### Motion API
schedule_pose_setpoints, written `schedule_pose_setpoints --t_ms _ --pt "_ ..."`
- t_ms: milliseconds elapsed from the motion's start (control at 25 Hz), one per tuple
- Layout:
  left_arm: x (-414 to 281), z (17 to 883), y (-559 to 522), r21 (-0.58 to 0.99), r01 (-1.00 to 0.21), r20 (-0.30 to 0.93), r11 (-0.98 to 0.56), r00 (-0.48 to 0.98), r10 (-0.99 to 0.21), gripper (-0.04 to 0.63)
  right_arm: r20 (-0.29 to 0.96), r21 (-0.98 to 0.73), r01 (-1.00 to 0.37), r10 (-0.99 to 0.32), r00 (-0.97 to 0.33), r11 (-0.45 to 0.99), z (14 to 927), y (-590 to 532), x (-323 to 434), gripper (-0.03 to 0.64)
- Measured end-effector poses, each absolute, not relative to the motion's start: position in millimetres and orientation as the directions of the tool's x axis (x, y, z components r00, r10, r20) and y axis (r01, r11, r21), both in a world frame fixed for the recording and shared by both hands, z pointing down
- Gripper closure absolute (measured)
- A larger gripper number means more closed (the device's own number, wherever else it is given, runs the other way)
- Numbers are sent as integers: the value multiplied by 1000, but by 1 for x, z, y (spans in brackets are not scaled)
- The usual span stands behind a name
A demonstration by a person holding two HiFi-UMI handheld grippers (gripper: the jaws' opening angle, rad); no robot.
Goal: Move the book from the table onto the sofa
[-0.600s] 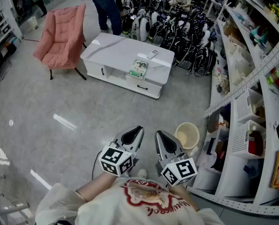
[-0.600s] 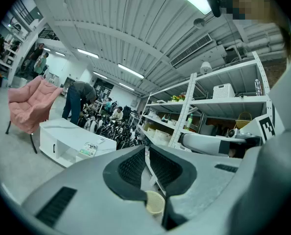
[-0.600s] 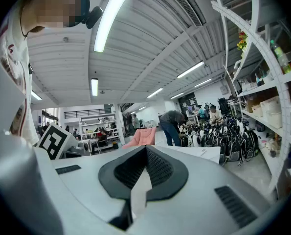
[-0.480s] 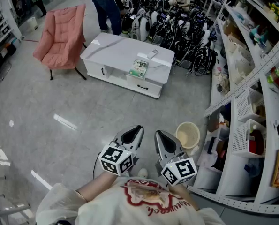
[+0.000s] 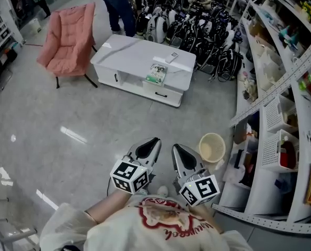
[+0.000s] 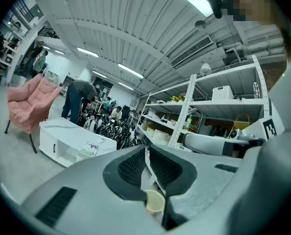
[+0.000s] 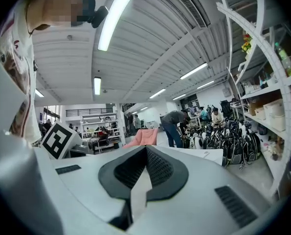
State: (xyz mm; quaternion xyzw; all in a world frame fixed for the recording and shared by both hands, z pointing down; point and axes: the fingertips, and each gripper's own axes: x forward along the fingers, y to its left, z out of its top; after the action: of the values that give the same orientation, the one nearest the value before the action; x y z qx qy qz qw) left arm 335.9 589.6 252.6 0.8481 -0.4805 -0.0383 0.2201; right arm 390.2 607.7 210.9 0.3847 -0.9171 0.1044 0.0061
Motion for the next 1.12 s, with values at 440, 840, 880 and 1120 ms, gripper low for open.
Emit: schedule_pose_setpoints --t_ms 440,840,880,1120 --pt "295 251 580 364 -804 132 -471 545 -828 563 44 -186 -744 -751 -659 642 209 601 361 617" --pt "281 256 542 373 -799 128 -471 547 -827 563 40 -210 -745 -756 -653 633 212 559 352 617" --pt "280 256 536 371 -801 128 -470 546 -828 563 40 -211 -742 -753 -657 636 213 552 350 617" --pt "274 260 483 375 -810 133 -450 528 -839 563 42 -219 -727 -738 -674 651 216 496 345 617"
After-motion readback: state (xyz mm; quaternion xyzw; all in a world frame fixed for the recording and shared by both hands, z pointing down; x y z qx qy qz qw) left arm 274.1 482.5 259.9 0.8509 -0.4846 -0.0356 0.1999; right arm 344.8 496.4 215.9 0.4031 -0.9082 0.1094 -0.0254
